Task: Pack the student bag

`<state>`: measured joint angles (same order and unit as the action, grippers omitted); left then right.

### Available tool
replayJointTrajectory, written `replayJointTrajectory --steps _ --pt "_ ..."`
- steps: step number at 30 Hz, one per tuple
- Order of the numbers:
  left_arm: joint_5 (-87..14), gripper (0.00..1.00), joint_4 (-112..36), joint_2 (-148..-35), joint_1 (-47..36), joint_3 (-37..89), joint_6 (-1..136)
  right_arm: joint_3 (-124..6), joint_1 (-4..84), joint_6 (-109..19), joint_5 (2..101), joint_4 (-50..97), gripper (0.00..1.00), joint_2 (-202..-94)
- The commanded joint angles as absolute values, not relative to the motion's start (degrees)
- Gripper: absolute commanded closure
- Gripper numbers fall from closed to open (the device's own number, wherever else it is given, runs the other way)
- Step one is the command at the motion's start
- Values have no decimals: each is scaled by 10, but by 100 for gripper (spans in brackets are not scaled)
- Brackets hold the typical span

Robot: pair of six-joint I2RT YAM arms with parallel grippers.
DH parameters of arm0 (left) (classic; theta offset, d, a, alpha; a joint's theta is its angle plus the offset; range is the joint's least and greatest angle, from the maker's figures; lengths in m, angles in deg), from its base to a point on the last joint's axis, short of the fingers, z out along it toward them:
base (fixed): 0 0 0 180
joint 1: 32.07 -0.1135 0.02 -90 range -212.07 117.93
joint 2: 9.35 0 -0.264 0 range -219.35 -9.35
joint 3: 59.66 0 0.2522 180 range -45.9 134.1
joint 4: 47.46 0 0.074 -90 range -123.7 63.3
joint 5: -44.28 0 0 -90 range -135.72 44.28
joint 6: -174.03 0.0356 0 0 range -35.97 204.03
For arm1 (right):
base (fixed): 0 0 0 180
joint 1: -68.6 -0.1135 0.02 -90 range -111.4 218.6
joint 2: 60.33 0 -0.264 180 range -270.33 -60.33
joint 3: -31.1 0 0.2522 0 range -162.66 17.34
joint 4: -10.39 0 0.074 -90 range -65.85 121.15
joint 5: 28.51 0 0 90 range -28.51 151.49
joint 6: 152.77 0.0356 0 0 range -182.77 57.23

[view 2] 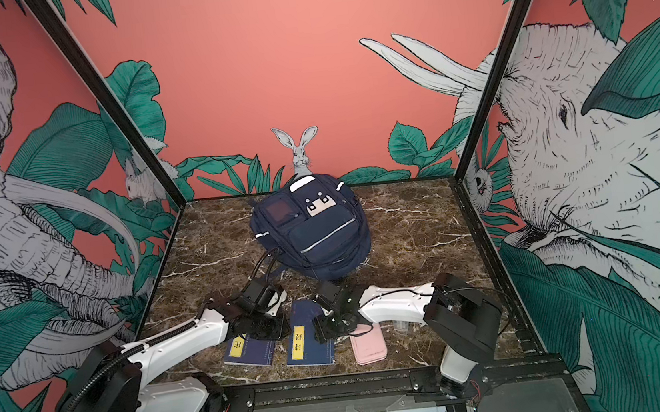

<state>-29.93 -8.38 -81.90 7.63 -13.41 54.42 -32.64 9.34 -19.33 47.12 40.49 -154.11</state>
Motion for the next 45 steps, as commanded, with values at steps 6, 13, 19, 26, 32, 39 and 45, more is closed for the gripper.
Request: replayJointTrajectory --steps 6,13,19,26,32,39,45 --pt "-309 82 -83 -841 77 -143 542 -311 102 -197 478 389 34 -1576" --pt "-277 86 -130 -859 77 -151 511 -280 142 -184 443 314 35 -1557" --pt "-268 86 -147 -873 77 -150 501 -240 169 -166 361 188 35 -1528" --pt "-264 86 -159 -880 77 -150 495 -222 174 -154 311 115 39 -1490" --pt "-271 85 -161 -877 77 -157 495 -198 177 -142 282 65 44 -1467" --pt "-266 82 -168 -871 77 -160 498 -196 179 -142 270 47 48 -1456" --pt "-251 79 -189 -869 77 -166 495 -187 180 -133 266 17 51 -1446"
